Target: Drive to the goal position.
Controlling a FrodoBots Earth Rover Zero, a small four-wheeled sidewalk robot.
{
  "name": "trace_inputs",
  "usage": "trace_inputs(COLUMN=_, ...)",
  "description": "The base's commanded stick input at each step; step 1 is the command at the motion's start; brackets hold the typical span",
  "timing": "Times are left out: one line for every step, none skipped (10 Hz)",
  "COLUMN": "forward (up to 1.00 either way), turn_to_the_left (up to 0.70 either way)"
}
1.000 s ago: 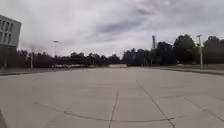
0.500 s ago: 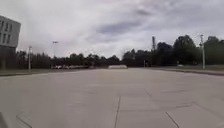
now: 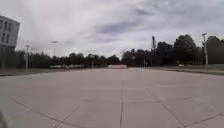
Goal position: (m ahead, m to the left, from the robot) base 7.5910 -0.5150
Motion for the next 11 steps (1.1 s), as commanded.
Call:
trace_inputs(forward=1.0, turn_to_the_left=0.0)
trace_inputs(forward=1.0, turn_to_the_left=0.0)
trace_inputs(forward=1.0, turn_to_the_left=0.0)
trace_inputs(forward=1.0, turn_to_the_left=0.0)
trace_inputs(forward=1.0, turn_to_the_left=0.0)
trace_inputs(forward=1.0, turn_to_the_left=0.0)
trace_inputs(forward=1.0, turn_to_the_left=0.0)
trace_inputs(forward=1.0, turn_to_the_left=0.0)
trace_inputs(forward=1.0, turn_to_the_left=0.0)
trace_inputs(forward=1.0, turn_to_the_left=0.0)
trace_inputs(forward=1.0, turn_to_the_left=0.0)
